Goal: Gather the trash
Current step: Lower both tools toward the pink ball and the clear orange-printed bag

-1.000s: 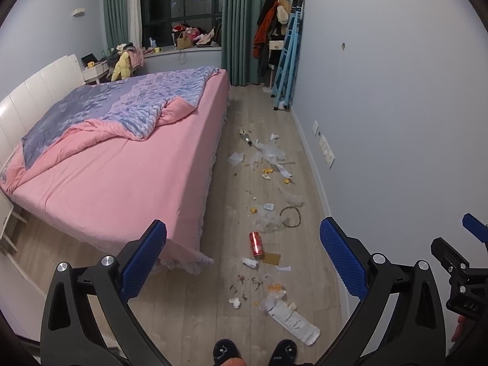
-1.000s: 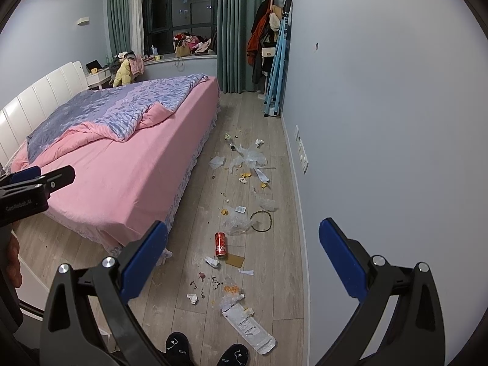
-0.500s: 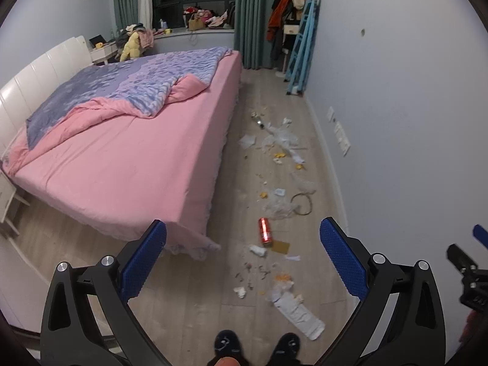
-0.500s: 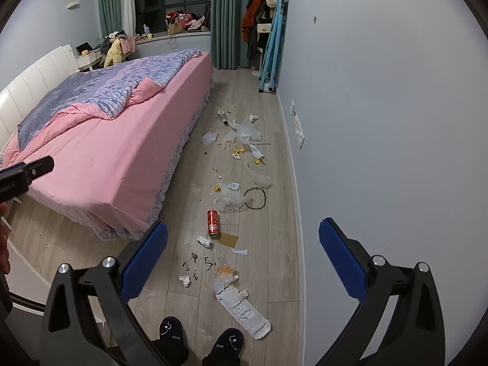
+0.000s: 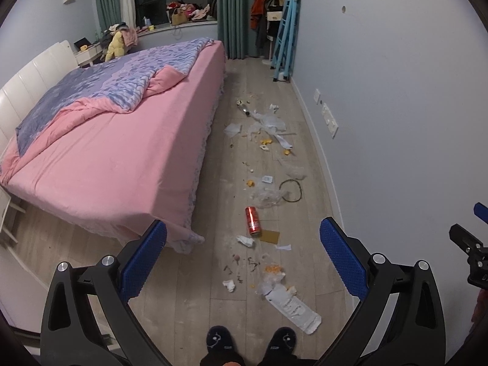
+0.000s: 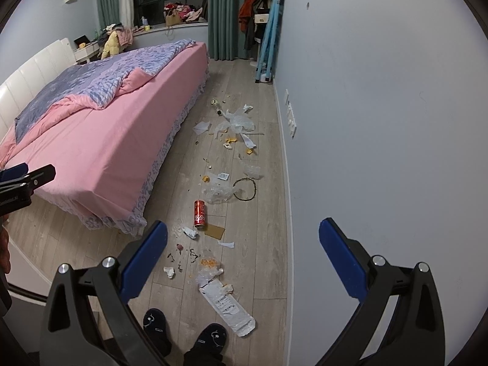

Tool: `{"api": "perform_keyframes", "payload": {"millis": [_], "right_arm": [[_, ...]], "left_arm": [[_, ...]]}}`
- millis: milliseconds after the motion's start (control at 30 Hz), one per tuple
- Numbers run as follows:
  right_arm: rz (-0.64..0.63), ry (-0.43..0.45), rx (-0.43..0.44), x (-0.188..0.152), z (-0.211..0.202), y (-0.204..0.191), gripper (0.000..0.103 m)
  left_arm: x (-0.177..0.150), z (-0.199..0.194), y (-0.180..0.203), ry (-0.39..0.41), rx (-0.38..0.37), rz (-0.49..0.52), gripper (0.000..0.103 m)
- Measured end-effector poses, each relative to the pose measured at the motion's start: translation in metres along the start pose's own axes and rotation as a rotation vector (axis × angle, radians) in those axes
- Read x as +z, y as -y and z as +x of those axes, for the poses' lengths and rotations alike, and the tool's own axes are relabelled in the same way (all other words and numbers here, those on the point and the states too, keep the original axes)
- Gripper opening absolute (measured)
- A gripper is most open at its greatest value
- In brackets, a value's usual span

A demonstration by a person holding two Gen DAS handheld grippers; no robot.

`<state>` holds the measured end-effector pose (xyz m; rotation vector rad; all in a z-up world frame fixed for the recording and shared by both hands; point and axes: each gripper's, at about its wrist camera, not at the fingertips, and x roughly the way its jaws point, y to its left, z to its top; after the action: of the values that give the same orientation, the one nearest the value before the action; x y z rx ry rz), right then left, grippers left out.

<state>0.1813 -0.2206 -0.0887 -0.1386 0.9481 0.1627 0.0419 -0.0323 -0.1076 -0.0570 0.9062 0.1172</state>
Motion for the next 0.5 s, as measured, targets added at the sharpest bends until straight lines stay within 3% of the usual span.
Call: {"api": "perform_keyframes", "payload": {"millis": [200, 500], "right_arm": [[-0.038, -0.05, 0.045, -0.003, 0.024, -0.013, 0.097], [-0.081, -0.098, 0.084, 0.002, 0.056, -0.067, 0.097]], "left_arm": [[-0.01, 0.008, 0.001, -0.018, 0.019, -0.01, 0.098], [-0.027, 0.044, -0.046, -0.071, 0.044, 0.004, 0.098]]}}
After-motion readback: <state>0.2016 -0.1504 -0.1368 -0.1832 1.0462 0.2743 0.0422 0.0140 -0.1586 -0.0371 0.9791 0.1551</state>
